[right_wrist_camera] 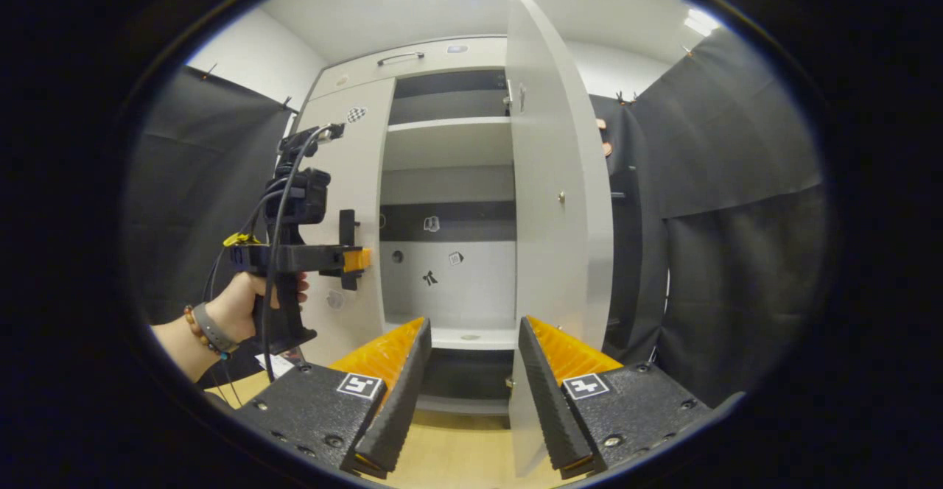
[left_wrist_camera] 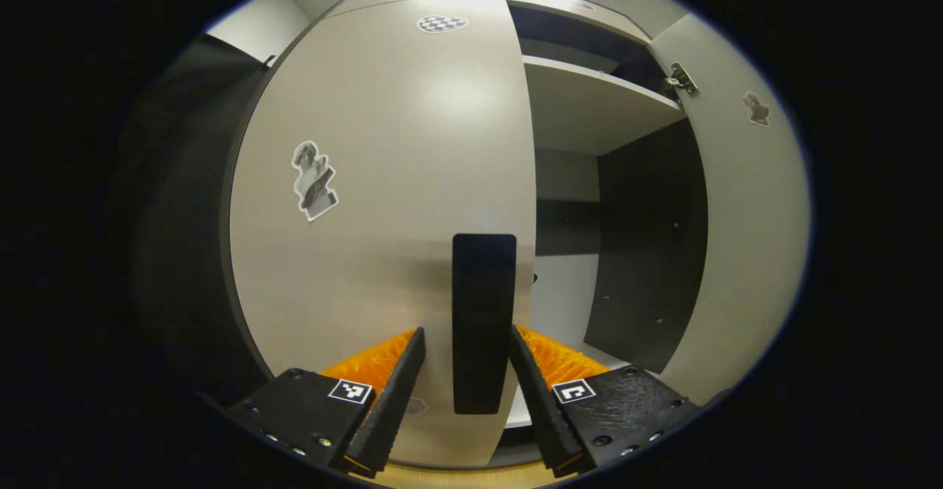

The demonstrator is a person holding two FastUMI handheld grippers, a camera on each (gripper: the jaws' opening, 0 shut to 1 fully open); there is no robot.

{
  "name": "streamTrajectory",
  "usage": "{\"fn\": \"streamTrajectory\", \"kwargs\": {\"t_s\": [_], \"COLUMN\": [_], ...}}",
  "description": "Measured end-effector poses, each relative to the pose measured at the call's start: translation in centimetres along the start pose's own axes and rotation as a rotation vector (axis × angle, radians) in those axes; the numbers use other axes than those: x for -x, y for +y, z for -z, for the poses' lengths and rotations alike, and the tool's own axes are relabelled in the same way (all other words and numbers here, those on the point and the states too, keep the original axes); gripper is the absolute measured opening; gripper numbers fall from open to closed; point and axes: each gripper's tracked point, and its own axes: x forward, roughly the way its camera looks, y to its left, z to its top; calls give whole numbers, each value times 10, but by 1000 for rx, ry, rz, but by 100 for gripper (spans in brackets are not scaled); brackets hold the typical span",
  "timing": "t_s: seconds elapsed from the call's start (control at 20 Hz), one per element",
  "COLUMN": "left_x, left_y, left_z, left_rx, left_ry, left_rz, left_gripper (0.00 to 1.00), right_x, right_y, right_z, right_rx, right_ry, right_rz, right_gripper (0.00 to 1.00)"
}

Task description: Open the right door of the double-door shoe cabinet with the right hand, and open the left door with the left hand.

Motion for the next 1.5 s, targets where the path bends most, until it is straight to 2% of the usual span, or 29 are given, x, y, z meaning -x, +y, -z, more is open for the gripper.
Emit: {"fn": "streamTrajectory", "kwargs": {"t_s": [0.1, 0.15, 0.25, 0.3, 0.35, 0.4, 0.6, 0.7, 0.95, 1.3, 1.5], "left_x": [1, 3, 1, 0, 1, 0, -1, 0, 7, 39, 60], "left_y": [0, -1, -8, -10, -11, -11, -10, -10, -10, -8, 2], "left_z": [1, 1, 1, -2, 1, -1, 0, 0, 0, -2, -3], "left_rx": [4, -1, -16, -34, -46, -51, -41, -52, -57, -60, -68], "left_ry": [5, 3, -3, -12, -10, -24, -28, -25, -30, -32, -53], "left_rz": [7, 4, 10, 4, -12, -17, -14, -8, 2, 36, 31], "left_gripper": [64, 63, 52, 38, 36, 21, 7, 4, 5, 4, 4], "right_x": [-1, -2, -1, 0, 1, 3, 3, 3, 6, 19, 25], "right_y": [0, 0, 1, 1, 1, 2, -3, -3, -3, 2, 7], "right_z": [1, 1, 1, 2, 1, 1, 0, 0, 2, 3, 4], "right_rx": [-3, -4, -4, -2, 0, 2, -2, -10, -6, -11, -10], "right_ry": [1, 2, 1, 0, -1, -4, -9, -6, -2, -6, -11], "right_rz": [-1, -3, -4, -6, -7, -6, 2, 1, 3, 1, -6], "right_gripper": [75, 75, 75, 75, 75, 75, 75, 75, 75, 75, 75]}}
